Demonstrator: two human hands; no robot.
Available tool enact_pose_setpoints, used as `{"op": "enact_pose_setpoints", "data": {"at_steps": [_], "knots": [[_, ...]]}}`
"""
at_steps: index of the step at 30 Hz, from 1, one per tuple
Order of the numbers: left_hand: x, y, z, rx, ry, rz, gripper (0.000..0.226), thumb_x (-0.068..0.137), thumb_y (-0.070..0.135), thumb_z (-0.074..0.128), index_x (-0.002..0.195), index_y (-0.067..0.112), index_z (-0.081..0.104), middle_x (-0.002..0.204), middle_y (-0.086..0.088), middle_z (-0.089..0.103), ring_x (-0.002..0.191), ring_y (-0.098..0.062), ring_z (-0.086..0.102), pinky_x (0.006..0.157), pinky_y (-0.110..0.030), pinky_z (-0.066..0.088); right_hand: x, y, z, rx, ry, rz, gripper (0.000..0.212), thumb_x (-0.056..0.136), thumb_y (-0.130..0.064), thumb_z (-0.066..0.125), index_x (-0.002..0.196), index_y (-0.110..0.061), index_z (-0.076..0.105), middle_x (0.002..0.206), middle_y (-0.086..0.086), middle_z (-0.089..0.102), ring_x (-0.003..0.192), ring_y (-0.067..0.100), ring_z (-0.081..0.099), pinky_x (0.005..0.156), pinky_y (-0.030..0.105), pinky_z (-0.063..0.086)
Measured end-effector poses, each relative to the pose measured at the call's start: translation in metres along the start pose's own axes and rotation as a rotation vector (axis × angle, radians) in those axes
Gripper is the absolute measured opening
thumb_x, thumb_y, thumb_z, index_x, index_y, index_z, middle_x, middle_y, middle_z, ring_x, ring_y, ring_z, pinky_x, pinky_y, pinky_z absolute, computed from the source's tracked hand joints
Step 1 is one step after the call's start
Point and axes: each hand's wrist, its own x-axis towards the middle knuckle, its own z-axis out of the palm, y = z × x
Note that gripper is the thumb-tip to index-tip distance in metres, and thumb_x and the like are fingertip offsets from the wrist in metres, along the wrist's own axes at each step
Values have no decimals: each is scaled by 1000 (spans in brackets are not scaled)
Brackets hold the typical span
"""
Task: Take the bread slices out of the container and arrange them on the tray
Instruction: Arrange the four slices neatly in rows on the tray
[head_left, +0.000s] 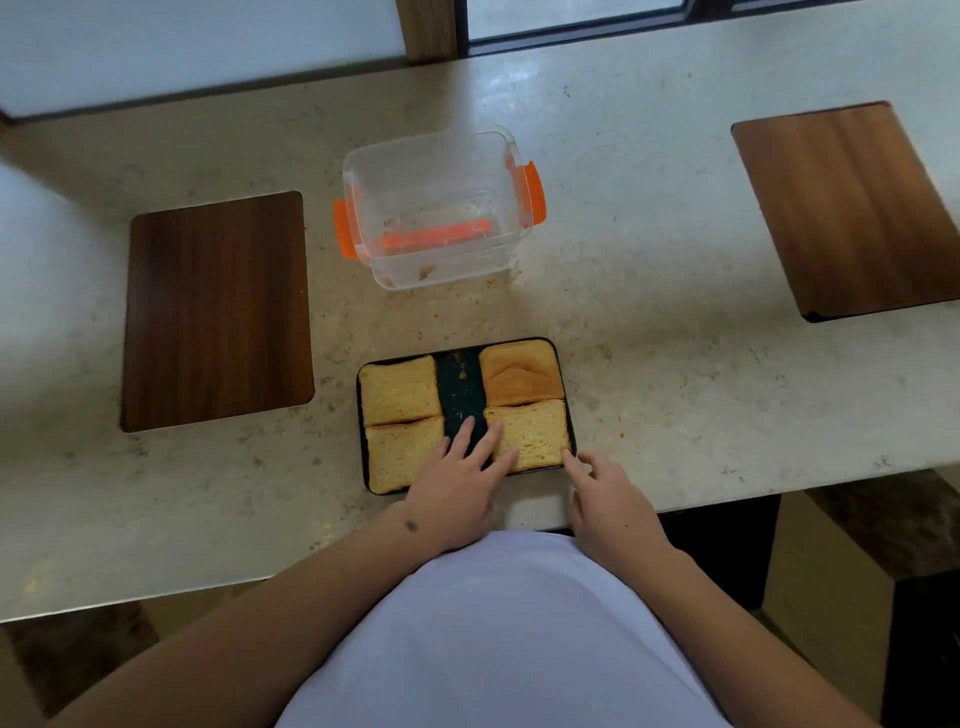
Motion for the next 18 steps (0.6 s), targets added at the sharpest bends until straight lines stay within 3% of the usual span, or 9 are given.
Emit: {"op": "enact_pose_setpoints", "data": {"at_steps": [6, 8, 11, 13, 15, 16, 18], "knots": [[4, 0, -2, 16, 47, 35, 69, 95, 34, 46, 158, 24, 19, 169, -12, 6, 153, -34, -5, 121, -56, 10, 4, -1, -4, -149, -65, -13, 66, 98, -21, 47, 160, -18, 25, 145, 7, 46, 122, 26, 48, 84, 33, 48], [3, -1, -5, -13, 60, 51, 67, 94, 33, 48, 156, 23, 25, 168, -12, 10, 153, -34, -1, 121, -55, 12, 7, -6, -12, -199, -95, 0, 61, 99, -25, 47, 157, -18, 31, 139, 7, 51, 121, 26, 50, 86, 33, 48], [-3, -4, -14, -308, 311, 4, 48, 91, 25, 53, 138, 19, 54, 149, -11, 48, 142, -33, 35, 113, -47, 33, 17, -24, -37, -133, -62, 68, 38, 101, -30, 43, 134, -19, 56, 115, 4, 63, 103, 23, 60, 83, 37, 54], [-9, -11, -24, -746, 510, -299, 29, 91, 20, 56, 118, 17, 65, 115, -2, 64, 111, -22, 58, 93, -36, 48, 28, -41, -55, 196, -78, 125, 33, 101, -31, 50, 130, -20, 59, 112, 1, 68, 98, 20, 66, 81, 36, 57], [-12, -32, -36, -1236, 476, -689, 19, 95, 20, 53, 110, 17, 64, 98, 2, 63, 91, -19, 60, 79, -33, 52, 45, -61, -71, 736, -210, 211, 32, 100, -31, 57, 129, -18, 61, 113, 0, 71, 96, 16, 71, 77, 32, 60], [-14, -47, -39, -1454, 428, -840, 16, 97, 20, 51, 107, 16, 62, 95, 0, 62, 87, -19, 59, 78, -35, 51, 54, -73, -76, 951, -281, 251, 31, 101, -29, 58, 128, -15, 62, 112, 2, 72, 95, 15, 72, 74, 30, 62], [-19, -76, -41, -1704, 381, -1022, 13, 97, 16, 48, 93, 17, 59, 91, -4, 57, 83, -21, 53, 79, -36, 47, 73, -92, -77, 1166, -353, 327, 29, 102, -21, 58, 128, -10, 62, 117, 10, 70, 101, 20, 72, 73, 29, 63]]}}
